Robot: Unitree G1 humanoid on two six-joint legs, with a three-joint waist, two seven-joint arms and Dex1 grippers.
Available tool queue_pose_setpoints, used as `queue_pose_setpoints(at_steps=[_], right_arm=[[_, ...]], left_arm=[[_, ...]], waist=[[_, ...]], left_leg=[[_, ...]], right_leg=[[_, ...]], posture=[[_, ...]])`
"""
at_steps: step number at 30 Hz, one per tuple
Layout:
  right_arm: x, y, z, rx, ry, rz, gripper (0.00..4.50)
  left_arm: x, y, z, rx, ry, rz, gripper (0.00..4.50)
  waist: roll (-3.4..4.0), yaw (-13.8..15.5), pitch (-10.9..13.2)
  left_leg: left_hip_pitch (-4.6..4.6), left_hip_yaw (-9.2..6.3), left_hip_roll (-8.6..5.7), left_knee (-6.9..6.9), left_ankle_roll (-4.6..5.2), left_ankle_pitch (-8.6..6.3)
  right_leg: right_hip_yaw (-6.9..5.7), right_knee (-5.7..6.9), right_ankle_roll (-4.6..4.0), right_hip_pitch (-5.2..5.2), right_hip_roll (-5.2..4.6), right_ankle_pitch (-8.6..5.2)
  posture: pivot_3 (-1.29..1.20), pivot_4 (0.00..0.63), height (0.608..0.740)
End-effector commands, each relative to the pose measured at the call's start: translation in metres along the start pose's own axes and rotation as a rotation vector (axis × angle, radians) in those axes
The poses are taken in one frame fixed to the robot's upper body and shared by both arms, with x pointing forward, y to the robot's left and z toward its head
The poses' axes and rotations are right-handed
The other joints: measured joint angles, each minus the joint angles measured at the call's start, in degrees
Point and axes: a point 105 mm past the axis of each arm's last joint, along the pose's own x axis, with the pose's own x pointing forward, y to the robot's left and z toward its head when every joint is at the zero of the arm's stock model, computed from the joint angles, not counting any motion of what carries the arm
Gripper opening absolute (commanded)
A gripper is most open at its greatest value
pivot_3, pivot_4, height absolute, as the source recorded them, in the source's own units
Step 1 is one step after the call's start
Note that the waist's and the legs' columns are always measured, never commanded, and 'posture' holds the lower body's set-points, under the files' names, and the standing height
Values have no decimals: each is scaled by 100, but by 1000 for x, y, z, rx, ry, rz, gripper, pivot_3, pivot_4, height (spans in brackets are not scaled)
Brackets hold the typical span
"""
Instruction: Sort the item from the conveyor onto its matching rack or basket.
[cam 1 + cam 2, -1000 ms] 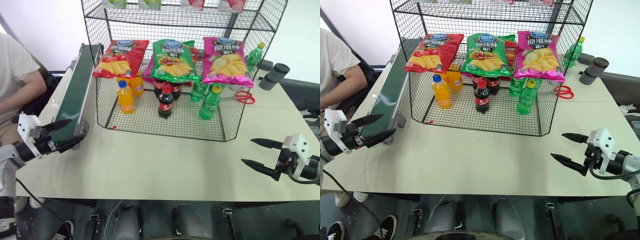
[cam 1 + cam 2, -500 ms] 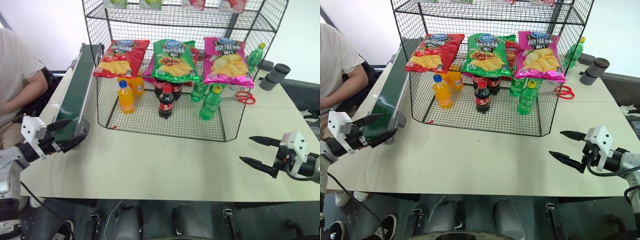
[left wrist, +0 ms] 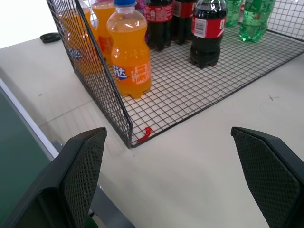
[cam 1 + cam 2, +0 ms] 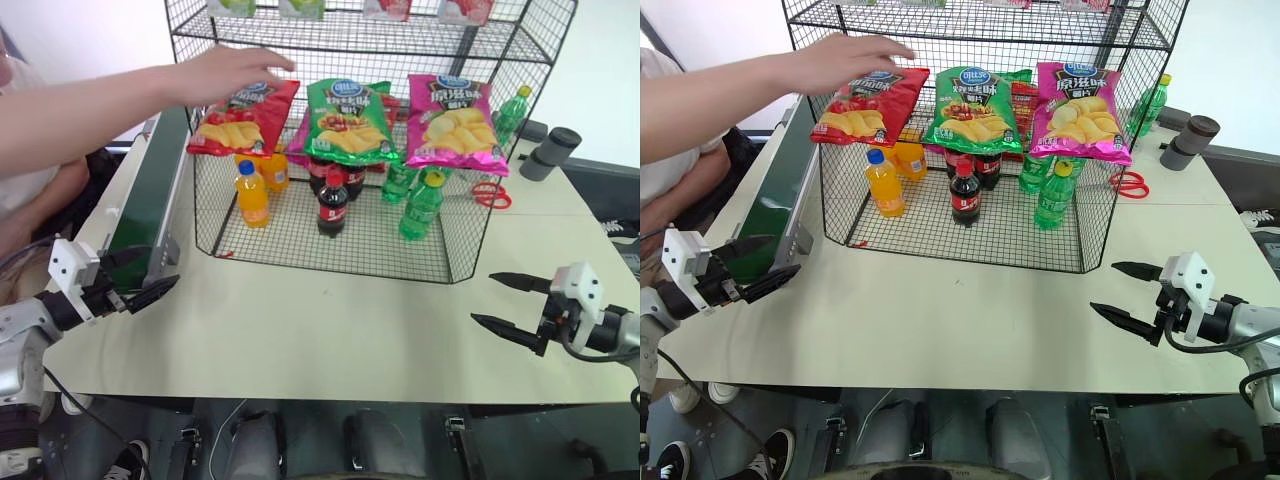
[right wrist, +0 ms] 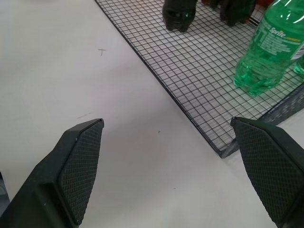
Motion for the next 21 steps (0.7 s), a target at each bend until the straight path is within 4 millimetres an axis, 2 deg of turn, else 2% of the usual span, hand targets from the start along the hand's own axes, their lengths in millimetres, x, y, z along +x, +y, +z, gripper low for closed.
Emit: queue_pose_setpoints(at_steps=[1,12,21], right_arm=[[2,-2,13,-35,-44,0,4477],[5,-8,10,-36,-48,-1,4477],[7,-5,15,-25,-98,-5,4477]], left_arm=[[3,-3,6,15,-29,-11,4473],[6,-7,6,12,-38,-24,4473],[3,-9,6,50,-38,-11,4473]], waist=[[0,1,0],[0,-1,0],[0,-4,0]], left_leg=[[0,0,0,0,0,0],[0,0,-1,1,0,0],[0,0,0,2,0,0]], right_leg=[[0,0,0,0,0,0],[0,1,1,0,3,0],[0,2,1,0,2,0]], posture=[[0,150,740],[0,150,740],[0,150,740]])
